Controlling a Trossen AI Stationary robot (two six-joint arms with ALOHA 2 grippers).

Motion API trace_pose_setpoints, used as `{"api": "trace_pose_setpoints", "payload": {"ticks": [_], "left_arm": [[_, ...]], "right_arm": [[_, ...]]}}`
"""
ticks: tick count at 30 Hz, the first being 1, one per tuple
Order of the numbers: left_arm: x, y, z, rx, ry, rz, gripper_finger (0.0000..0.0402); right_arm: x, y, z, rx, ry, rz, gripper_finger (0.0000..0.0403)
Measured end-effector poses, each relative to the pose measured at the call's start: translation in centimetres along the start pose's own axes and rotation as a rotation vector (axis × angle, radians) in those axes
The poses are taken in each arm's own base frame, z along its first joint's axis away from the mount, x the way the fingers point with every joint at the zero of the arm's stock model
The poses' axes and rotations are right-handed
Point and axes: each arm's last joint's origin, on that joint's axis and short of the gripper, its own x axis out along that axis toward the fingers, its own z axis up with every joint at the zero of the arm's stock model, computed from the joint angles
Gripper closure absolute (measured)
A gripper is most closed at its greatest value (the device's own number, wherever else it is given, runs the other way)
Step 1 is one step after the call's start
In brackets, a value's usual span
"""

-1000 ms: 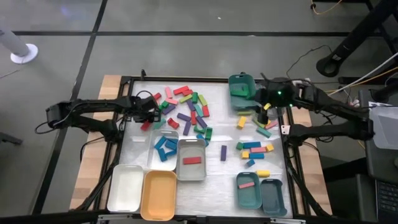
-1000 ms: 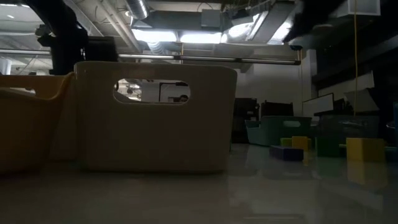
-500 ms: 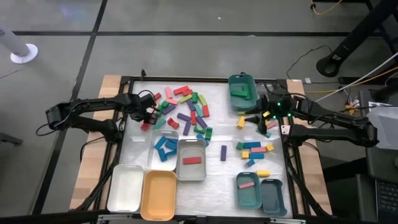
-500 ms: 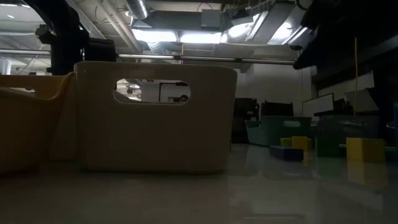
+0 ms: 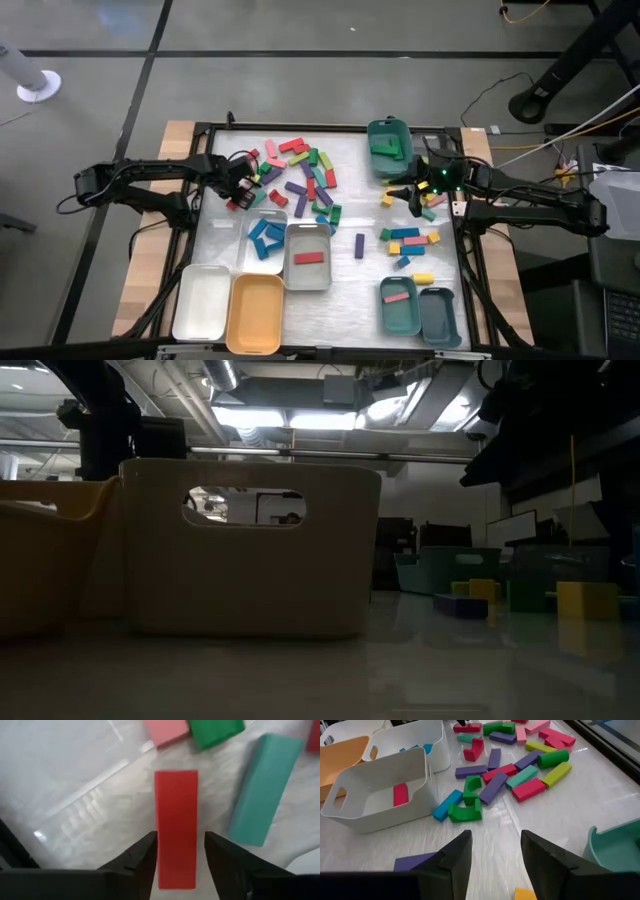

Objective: Sort blocks
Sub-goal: Put the red block into the gray bin

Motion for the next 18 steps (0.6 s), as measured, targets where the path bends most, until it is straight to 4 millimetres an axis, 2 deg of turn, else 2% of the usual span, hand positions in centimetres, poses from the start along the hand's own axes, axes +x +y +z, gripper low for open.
{"api": "trace_pose_setpoints", "payload": {"ticks": [8,18], "left_arm": [[0.0,-0.1,-0.1,0.002,0.001,0.001,0.0185],[1.9,-0.8,0.5,0.01,0.078,0.025,0.0187]], "right_arm": [[0.0,0.0,0.0,0.0,0.001,0.0,0.0233],[0.0,0.0,0.0,0.0,0.001,0.0,0.0233]]}}
